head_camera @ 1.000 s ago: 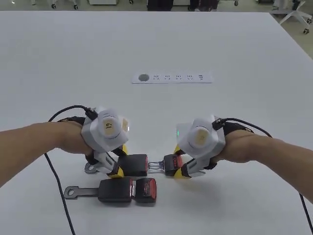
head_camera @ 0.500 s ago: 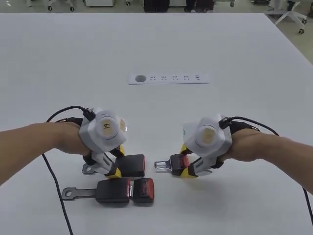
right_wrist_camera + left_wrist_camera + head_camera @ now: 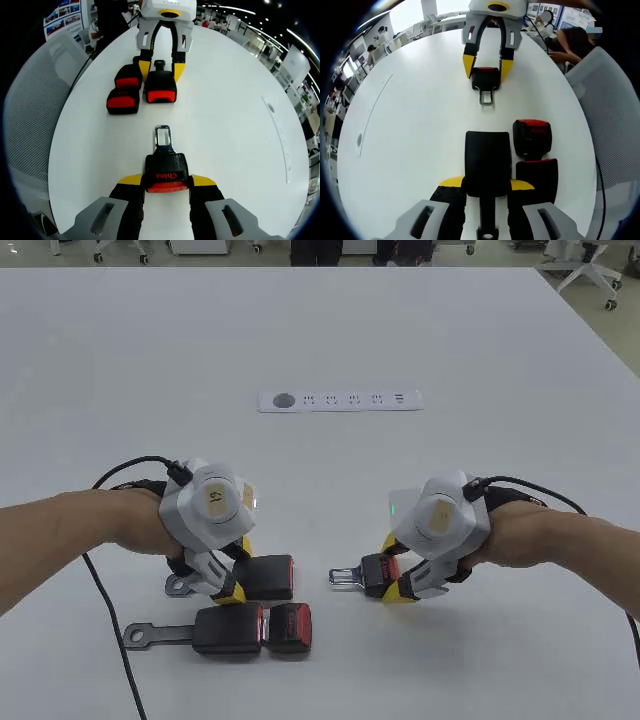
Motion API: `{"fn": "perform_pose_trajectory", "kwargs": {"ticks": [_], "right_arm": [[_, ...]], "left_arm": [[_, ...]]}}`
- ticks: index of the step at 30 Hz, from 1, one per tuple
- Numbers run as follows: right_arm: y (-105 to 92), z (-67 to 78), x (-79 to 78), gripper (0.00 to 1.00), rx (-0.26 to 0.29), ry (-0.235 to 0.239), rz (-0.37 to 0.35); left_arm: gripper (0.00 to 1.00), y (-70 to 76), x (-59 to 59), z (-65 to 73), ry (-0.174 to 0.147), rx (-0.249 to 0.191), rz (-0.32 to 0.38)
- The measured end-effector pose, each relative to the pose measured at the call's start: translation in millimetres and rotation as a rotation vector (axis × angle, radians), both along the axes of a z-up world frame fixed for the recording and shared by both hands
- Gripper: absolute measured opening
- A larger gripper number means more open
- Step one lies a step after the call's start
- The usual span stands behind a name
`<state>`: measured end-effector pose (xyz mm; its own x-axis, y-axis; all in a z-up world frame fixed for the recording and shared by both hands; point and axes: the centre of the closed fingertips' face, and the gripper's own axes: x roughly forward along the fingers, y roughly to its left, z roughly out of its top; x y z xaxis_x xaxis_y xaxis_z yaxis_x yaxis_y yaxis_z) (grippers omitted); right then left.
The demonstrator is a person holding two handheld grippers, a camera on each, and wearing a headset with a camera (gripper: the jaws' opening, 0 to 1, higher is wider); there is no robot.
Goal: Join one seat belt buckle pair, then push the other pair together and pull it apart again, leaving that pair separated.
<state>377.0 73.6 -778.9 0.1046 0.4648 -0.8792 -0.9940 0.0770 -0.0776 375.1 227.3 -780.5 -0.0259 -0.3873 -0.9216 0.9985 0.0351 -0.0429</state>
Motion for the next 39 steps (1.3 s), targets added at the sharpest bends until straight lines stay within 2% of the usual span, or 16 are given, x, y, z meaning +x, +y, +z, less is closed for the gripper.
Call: {"fn": "perform_pose_trajectory", "kwargs": {"ticks": [8, 14, 16, 28, 39], "right_arm": [[-8.1, -0.4, 1.7, 0.31, -0.008, 0.003, -0.010], [-9.5, 0.3, 1.5, 0.32, -0.012, -0.009, 0.005], [-9.1, 1.6, 1.3, 0.32, -0.019, -0.027, 0.039], [-11.1, 3.9, 2.9, 0.32, -0.030, -0.044, 0.031], [-11.8, 9.1, 1.2, 0.39, -0.016, -0.046, 0.020]], "left_arm": [[0.32, -0.5, -0.8, 1.0, -0.007, 0.009, -0.013], [0.33, -0.2, 0.2, 0.5, -0.012, 0.009, -0.012], [0.33, 0.0, 0.3, 0.3, -0.013, 0.007, -0.010], [0.33, -0.2, -0.2, 0.0, -0.021, 0.004, -0.010], [0.33, 1.0, 1.2, 1.0, -0.055, 0.012, -0.037]]}}
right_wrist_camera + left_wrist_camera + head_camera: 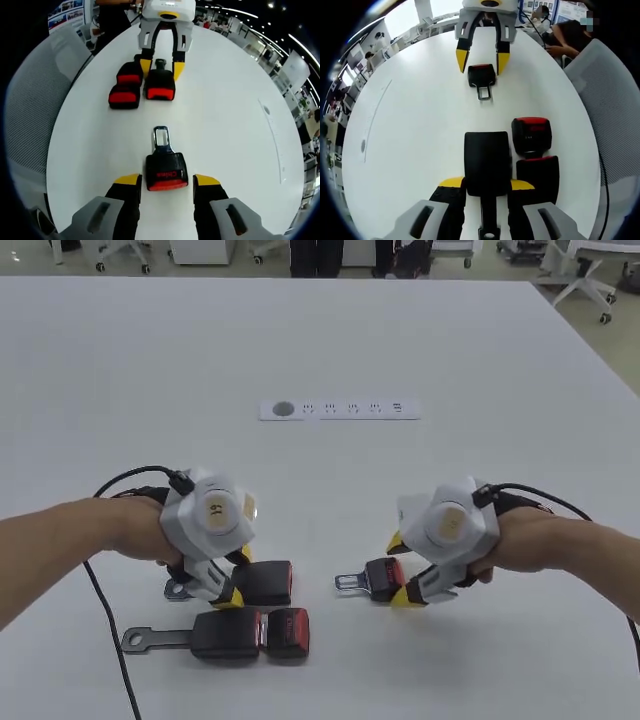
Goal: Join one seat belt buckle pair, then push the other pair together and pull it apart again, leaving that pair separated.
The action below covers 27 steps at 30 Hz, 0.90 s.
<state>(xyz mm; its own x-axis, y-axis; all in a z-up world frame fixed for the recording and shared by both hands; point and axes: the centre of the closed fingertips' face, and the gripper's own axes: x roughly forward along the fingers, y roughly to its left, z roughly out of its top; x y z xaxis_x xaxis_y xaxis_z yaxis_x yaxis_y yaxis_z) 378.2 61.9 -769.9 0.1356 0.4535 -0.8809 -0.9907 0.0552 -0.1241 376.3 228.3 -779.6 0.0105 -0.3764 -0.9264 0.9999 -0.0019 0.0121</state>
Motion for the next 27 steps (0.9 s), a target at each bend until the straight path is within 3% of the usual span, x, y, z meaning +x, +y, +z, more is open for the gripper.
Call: {"fn": "perform_pose_trajectory", "kwargs": {"ticks": [11, 19, 27], "right_arm": [[-4.6, 4.5, -1.9, 0.45, 0.002, -0.005, -0.003], [-8.5, 12.6, -5.9, 0.48, 0.012, -0.014, -0.014], [-13.3, 16.0, -10.5, 0.53, 0.037, -0.020, -0.041]], "left_arm": [[0.33, 1.6, 0.5, 12.1, -0.016, -0.027, 0.030], [0.34, 10.9, 0.2, 20.6, -0.018, -0.066, 0.102], [0.36, 20.9, -3.8, 30.0, -0.007, -0.133, 0.200]]}}
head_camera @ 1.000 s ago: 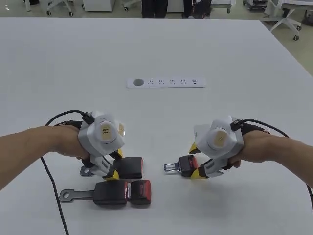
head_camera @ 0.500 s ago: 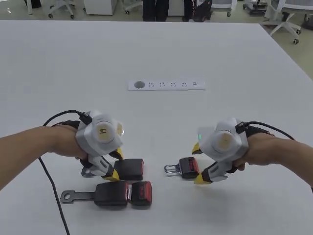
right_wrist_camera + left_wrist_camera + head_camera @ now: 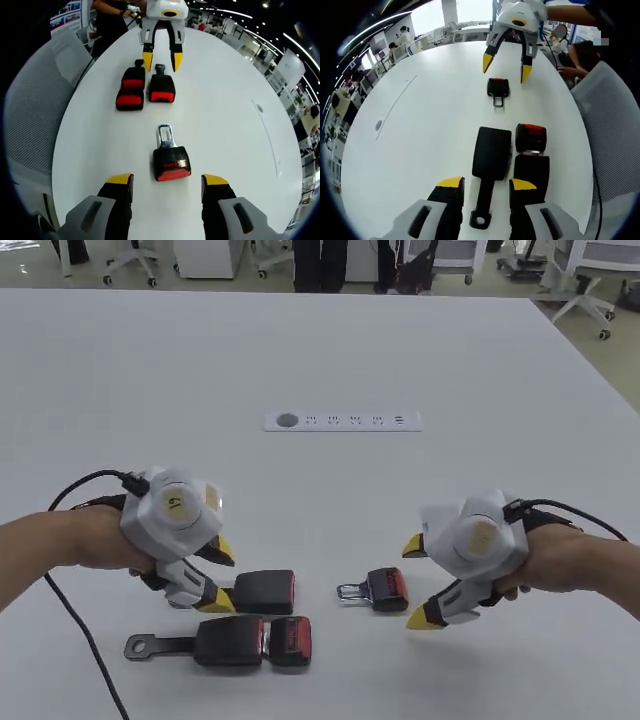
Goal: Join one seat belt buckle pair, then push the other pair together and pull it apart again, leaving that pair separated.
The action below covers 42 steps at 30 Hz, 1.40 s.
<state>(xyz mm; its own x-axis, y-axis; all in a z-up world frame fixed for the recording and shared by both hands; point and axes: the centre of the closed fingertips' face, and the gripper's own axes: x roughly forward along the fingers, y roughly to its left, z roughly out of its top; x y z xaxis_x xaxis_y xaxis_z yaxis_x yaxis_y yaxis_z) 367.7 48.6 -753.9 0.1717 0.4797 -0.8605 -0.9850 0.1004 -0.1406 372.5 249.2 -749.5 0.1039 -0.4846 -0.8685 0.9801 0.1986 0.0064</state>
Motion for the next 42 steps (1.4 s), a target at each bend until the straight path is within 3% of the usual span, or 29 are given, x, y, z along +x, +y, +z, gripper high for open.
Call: {"fn": "perform_pose_trajectory", "kwargs": {"ticks": [12, 18, 23, 28, 33, 35, 42], "right_arm": [[-9.9, 5.2, -5.8, 0.58, 0.067, -0.001, -0.084], [-10.8, 7.3, -11.5, 0.62, 0.113, -0.006, -0.127], [-12.4, 11.2, -12.6, 0.65, 0.158, -0.014, -0.182], [-12.4, 14.3, -14.5, 0.69, 0.213, -0.014, -0.250], [-13.2, 15.0, -16.9, 0.72, 0.258, -0.025, -0.291], [-10.4, 17.2, -22.9, 0.75, 0.292, -0.031, -0.303], [-6.9, 16.1, -28.6, 0.86, 0.375, -0.045, -0.367]], "left_arm": [[0.45, 23.2, -8.2, 9.4, 0.003, -0.100, 0.138], [0.50, 33.5, -9.3, 14.3, -0.015, -0.196, 0.221], [0.54, 33.3, -21.6, 19.2, -0.027, -0.254, 0.269], [0.60, 43.9, -24.5, 14.0, -0.037, -0.318, 0.336], [0.67, 47.9, -29.5, 17.0, -0.067, -0.353, 0.379], [0.71, 49.8, -29.5, 19.1, -0.094, -0.388, 0.413], [0.84, 57.2, -35.9, 13.9, -0.138, -0.447, 0.476]]}}
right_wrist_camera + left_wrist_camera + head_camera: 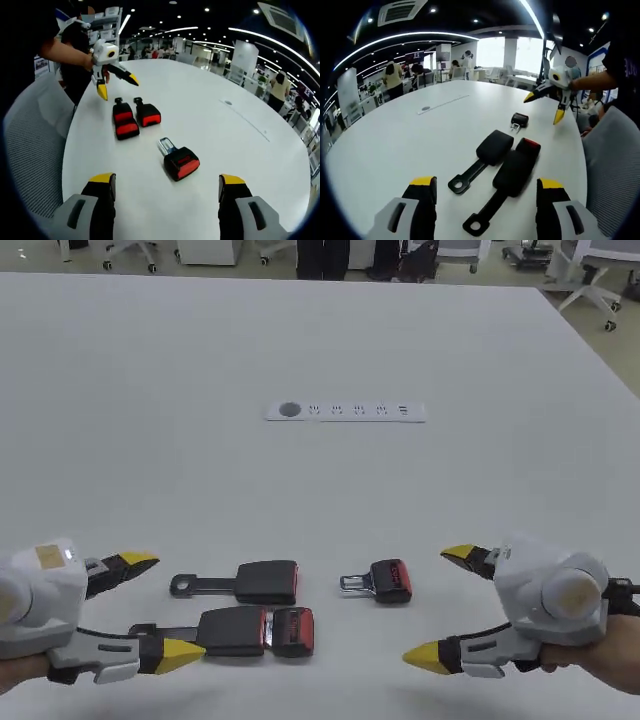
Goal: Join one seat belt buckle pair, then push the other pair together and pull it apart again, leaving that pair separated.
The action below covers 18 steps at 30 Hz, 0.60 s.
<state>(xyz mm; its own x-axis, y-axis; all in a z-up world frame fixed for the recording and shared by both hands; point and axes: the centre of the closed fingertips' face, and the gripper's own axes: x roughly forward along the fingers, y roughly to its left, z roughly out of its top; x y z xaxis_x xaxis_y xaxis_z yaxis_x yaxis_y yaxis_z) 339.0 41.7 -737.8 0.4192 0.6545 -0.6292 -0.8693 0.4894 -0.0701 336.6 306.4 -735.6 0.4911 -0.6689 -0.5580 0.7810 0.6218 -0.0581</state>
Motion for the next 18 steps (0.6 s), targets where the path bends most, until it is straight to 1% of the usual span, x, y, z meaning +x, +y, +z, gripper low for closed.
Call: {"fn": "perform_pose_trajectory", "kwargs": {"ticks": [2, 3, 5, 6, 8, 9, 13, 15, 16, 18], "right_arm": [[2.1, 3.0, -1.4, 0.90, 0.026, -0.014, -0.012], [1.8, 2.3, -1.7, 0.91, 0.036, -0.019, -0.022], [2.4, 2.1, -2.8, 0.95, 0.053, -0.028, -0.038], [3.4, 2.6, -3.8, 0.96, 0.060, -0.035, -0.041], [5.5, 3.4, -3.9, 0.99, 0.081, -0.062, -0.055], [8.3, 5.1, -4.8, 0.99, 0.105, -0.075, -0.066], [13.8, 2.9, -11.0, 0.99, 0.133, -0.089, -0.081], [15.2, 0.6, -14.8, 0.99, 0.143, -0.076, -0.093], [15.0, 0.4, -15.9, 0.99, 0.151, -0.072, -0.103], [14.1, 1.5, -17.7, 0.99, 0.174, -0.078, -0.121]], "left_arm": [[0.87, 2.0, -1.3, -0.9, -0.011, -0.009, 0.018], [0.89, 1.9, -3.0, 0.6, -0.012, -0.018, 0.037], [0.93, 2.3, -4.4, 3.3, -0.025, -0.046, 0.060], [0.94, 2.7, -4.0, 4.6, -0.039, -0.058, 0.070], [0.99, 4.3, -4.2, 4.3, -0.063, -0.067, 0.089], [1.00, 4.2, -5.1, 3.2, -0.066, -0.070, 0.090], [1.00, 0.8, -7.9, 1.9, -0.075, -0.072, 0.103], [1.00, -3.2, -11.3, 6.1, -0.089, -0.074, 0.115], [1.00, 1.1, -11.3, 3.3, -0.094, -0.083, 0.124], [1.00, 1.2, -14.2, 3.0, -0.096, -0.086, 0.135]]}}
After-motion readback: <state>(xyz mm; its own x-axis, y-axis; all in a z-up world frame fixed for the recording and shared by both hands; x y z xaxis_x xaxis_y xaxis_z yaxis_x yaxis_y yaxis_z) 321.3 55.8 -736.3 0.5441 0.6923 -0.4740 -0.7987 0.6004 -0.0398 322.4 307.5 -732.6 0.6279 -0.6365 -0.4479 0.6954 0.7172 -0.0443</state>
